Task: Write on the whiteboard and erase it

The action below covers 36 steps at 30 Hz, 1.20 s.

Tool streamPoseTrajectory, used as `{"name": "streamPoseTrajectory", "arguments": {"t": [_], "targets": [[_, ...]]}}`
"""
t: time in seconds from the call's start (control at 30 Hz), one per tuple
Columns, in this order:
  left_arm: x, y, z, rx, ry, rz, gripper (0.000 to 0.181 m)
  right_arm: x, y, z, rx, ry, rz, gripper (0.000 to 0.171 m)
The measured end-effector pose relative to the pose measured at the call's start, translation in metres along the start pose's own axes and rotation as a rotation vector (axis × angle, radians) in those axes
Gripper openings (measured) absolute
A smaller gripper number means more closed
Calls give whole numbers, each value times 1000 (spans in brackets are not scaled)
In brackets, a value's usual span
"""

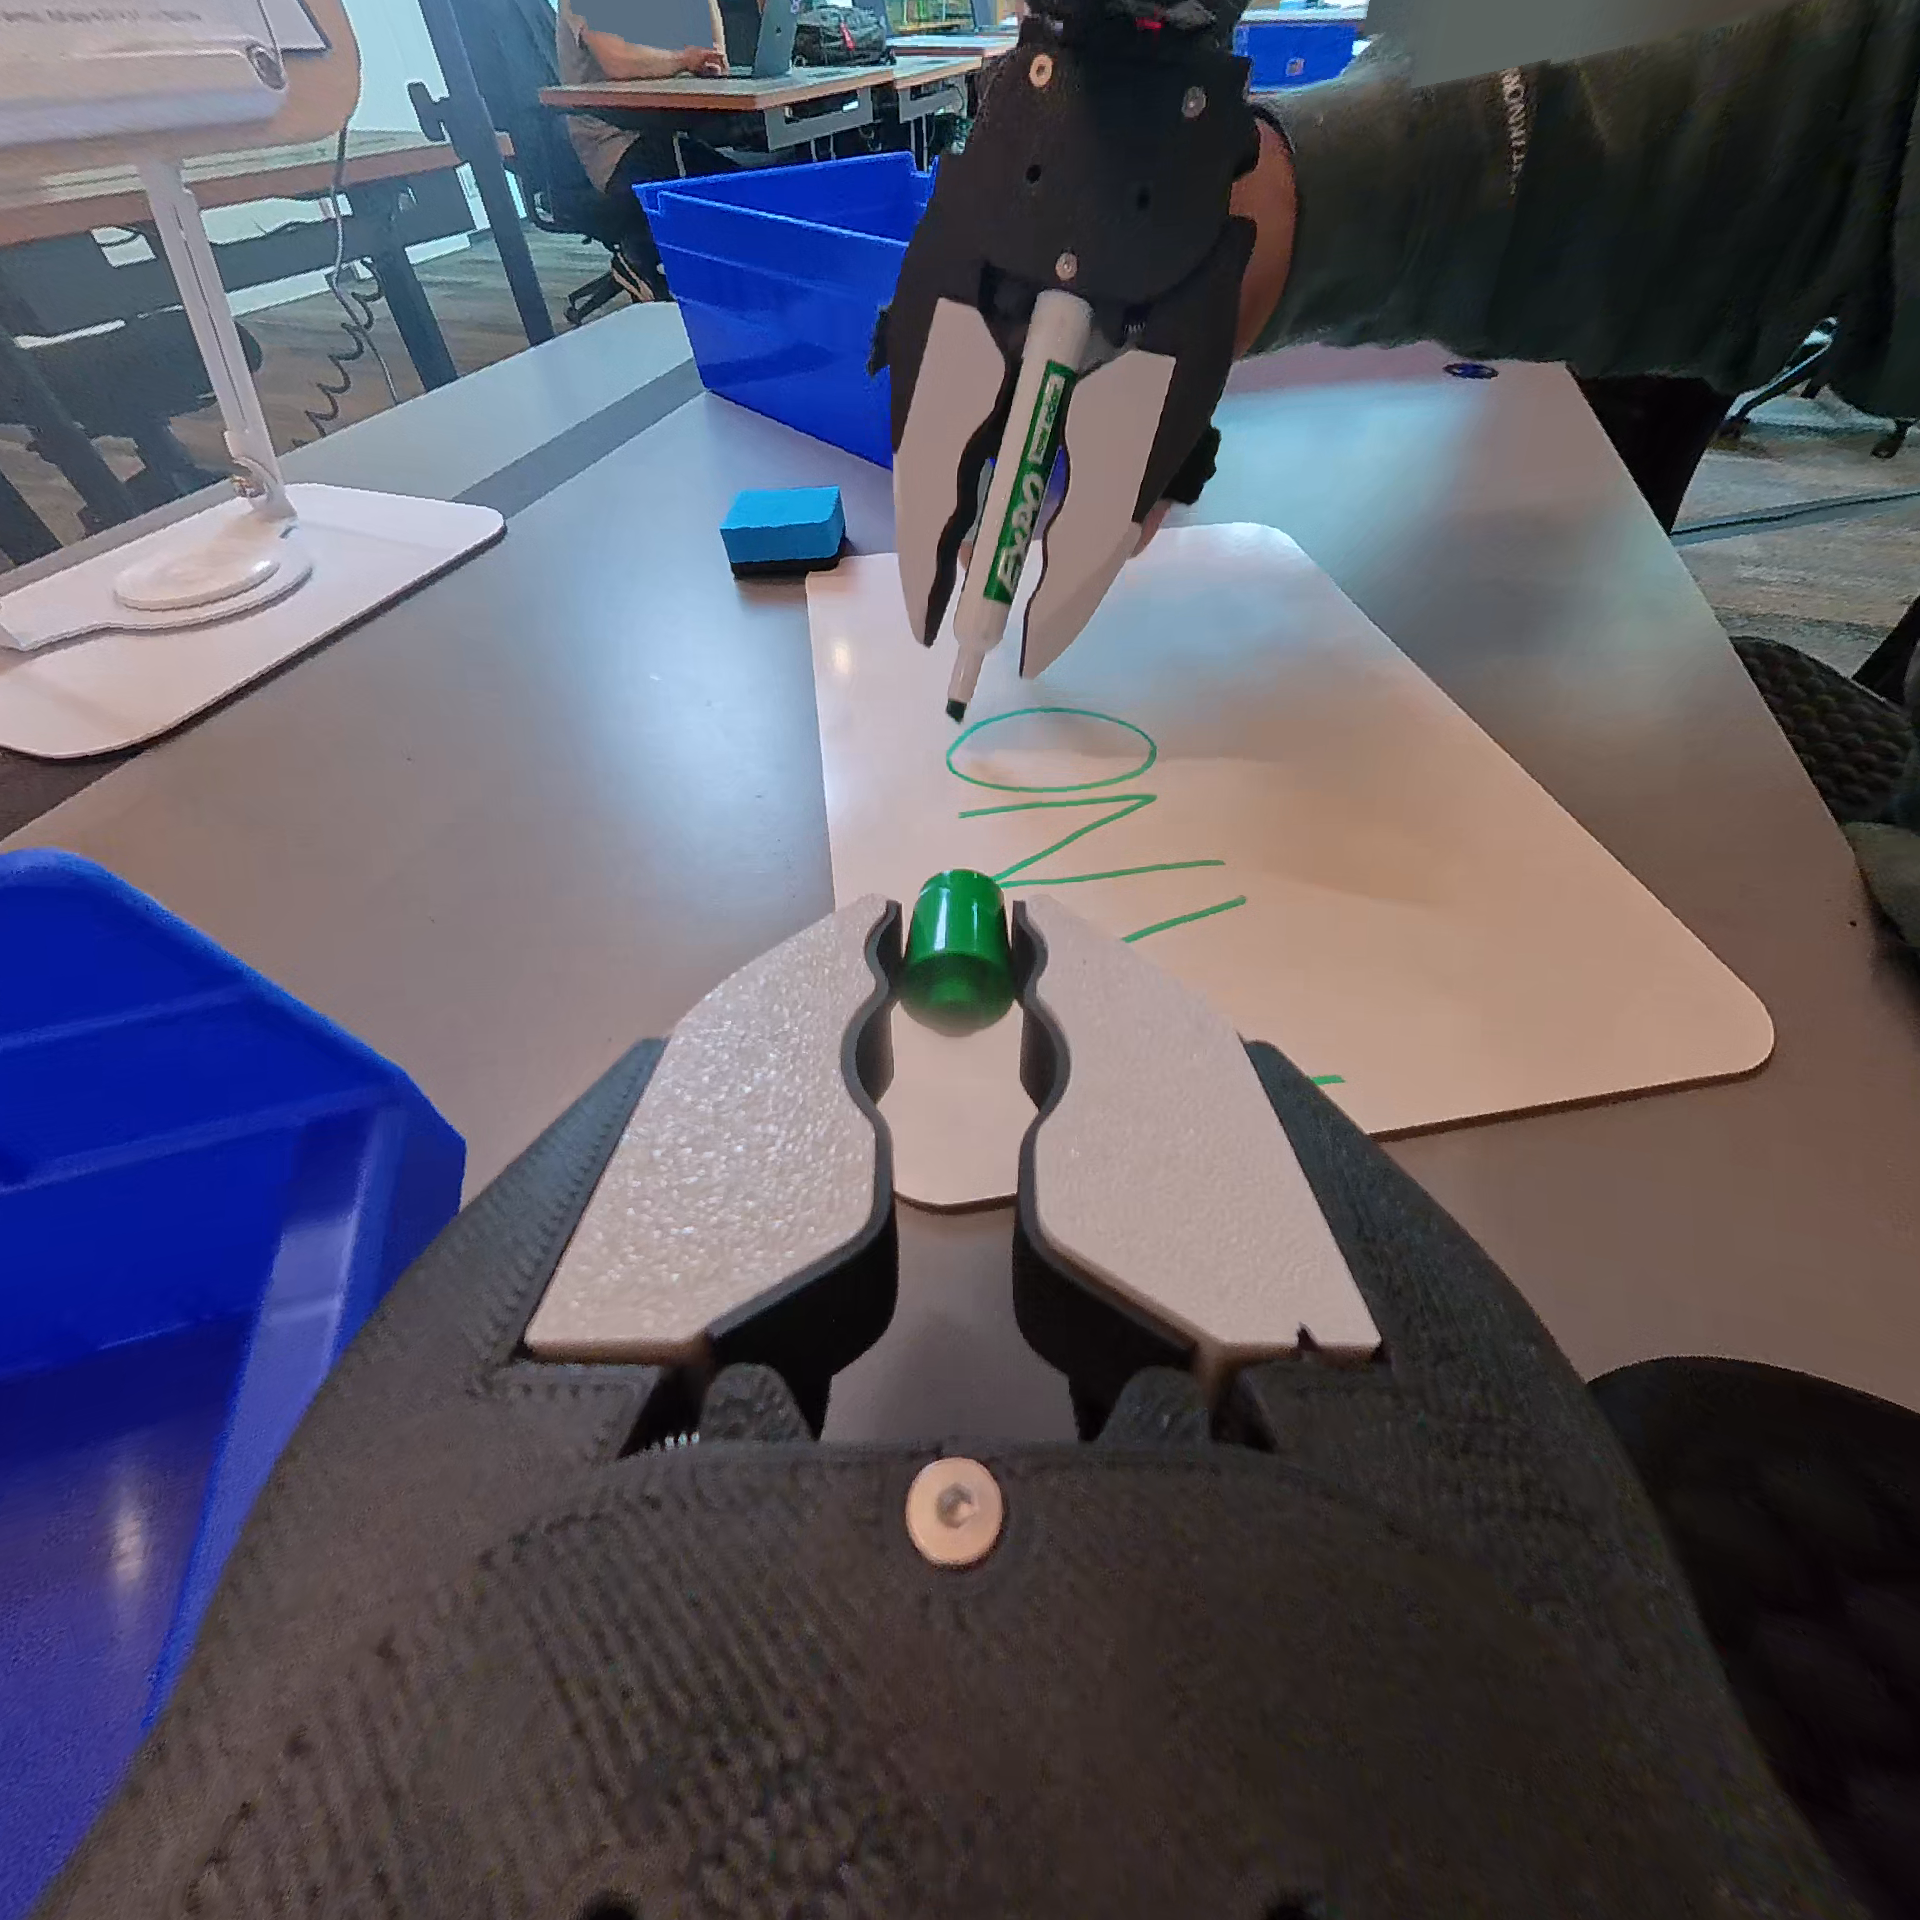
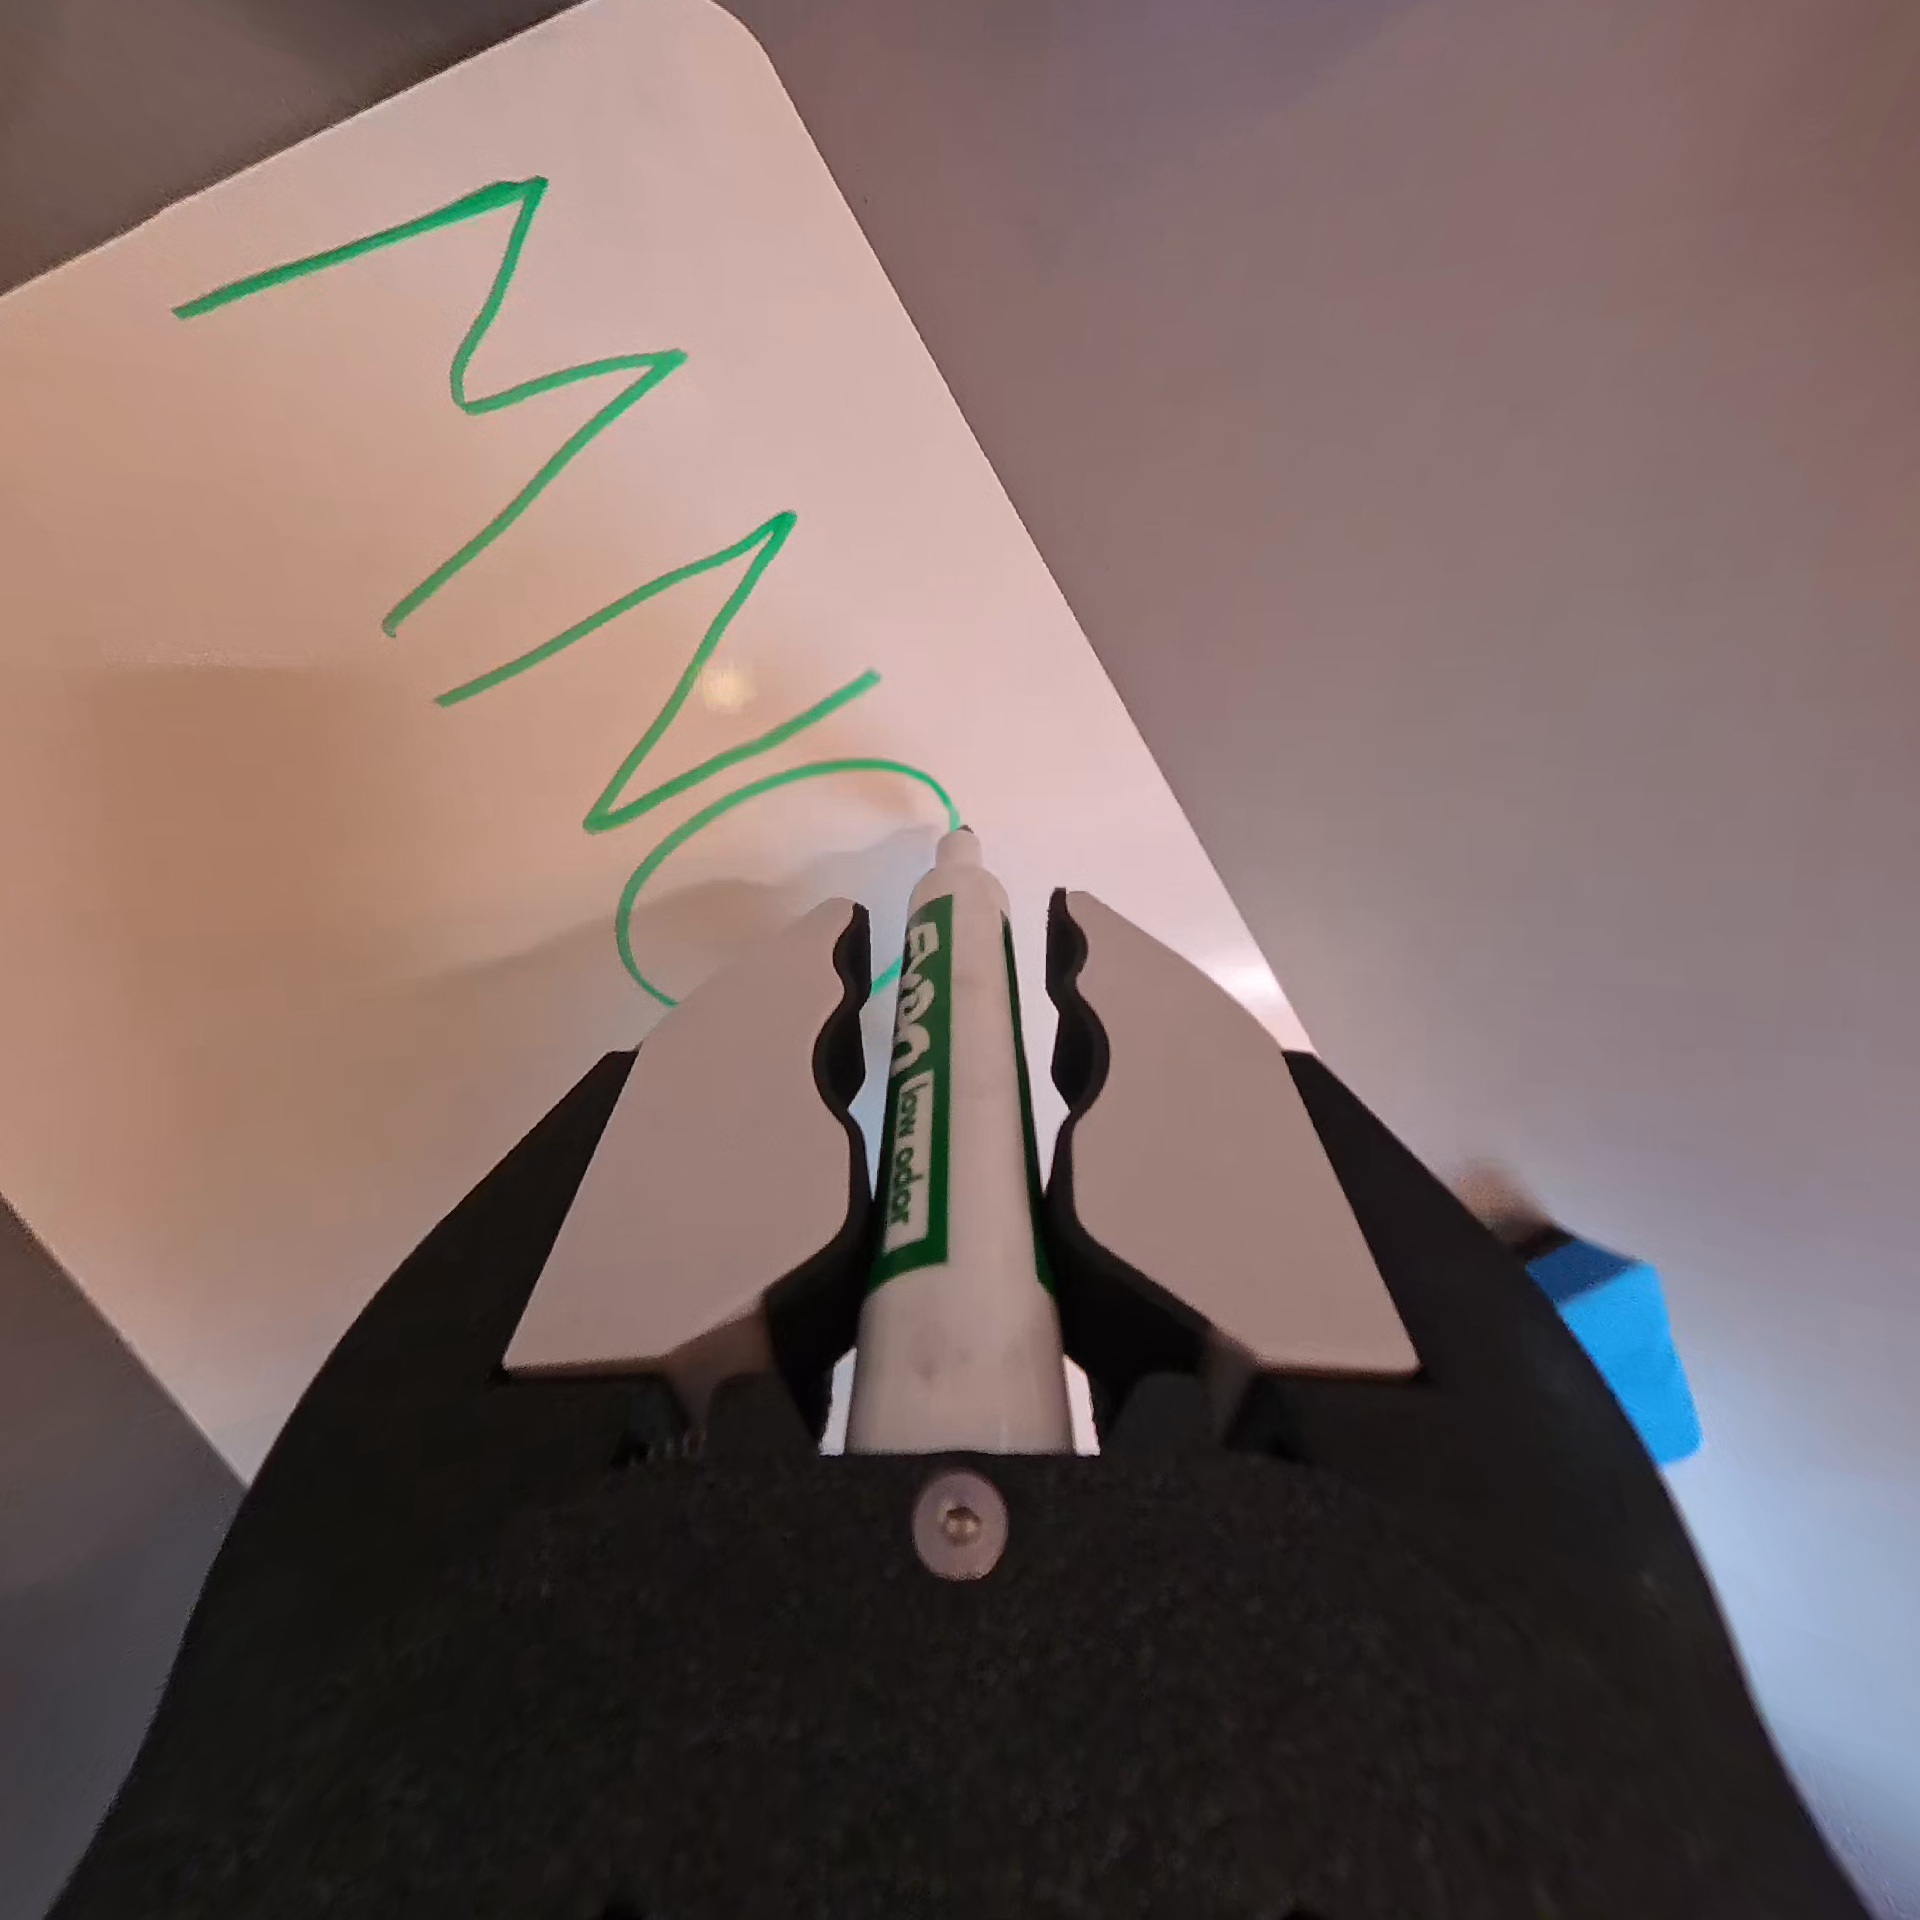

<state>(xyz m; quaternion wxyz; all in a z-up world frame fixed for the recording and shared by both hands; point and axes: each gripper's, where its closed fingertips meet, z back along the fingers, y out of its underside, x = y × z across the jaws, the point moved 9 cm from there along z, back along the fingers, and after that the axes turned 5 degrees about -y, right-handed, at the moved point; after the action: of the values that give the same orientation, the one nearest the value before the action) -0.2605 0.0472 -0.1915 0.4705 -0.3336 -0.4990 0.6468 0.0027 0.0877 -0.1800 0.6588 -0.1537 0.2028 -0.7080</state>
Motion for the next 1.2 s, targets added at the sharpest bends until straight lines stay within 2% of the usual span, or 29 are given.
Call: {"name": "streamPoseTrajectory", "arguments": {"t": [0.17, 0.5, 0.8, 0.9, 1.03, 1.2], "targets": [[-1, 2, -3, 12, 10, 3, 20, -2, 19, 13, -3, 24, -54, 33], [2, 4, -2, 17, 1, 10, 20, -9, 22, 5, 28, 36, -45, 33], [1, 4, -3, 21, 4, 10, 20, 37, 43, 23, 87, -46, -61, 33], [1, 4, -3, 23, 7, 10, 20, 44, 44, 27, 73, -24, -57, 33], [0, 4, -3, 26, 6, 7, 20, 24, 34, 26, 6, 45, -58, 33], [1, 3, -2, 21, 5, 11, 20, -1, 23, 13, -5, 49, -50, 34]]}}
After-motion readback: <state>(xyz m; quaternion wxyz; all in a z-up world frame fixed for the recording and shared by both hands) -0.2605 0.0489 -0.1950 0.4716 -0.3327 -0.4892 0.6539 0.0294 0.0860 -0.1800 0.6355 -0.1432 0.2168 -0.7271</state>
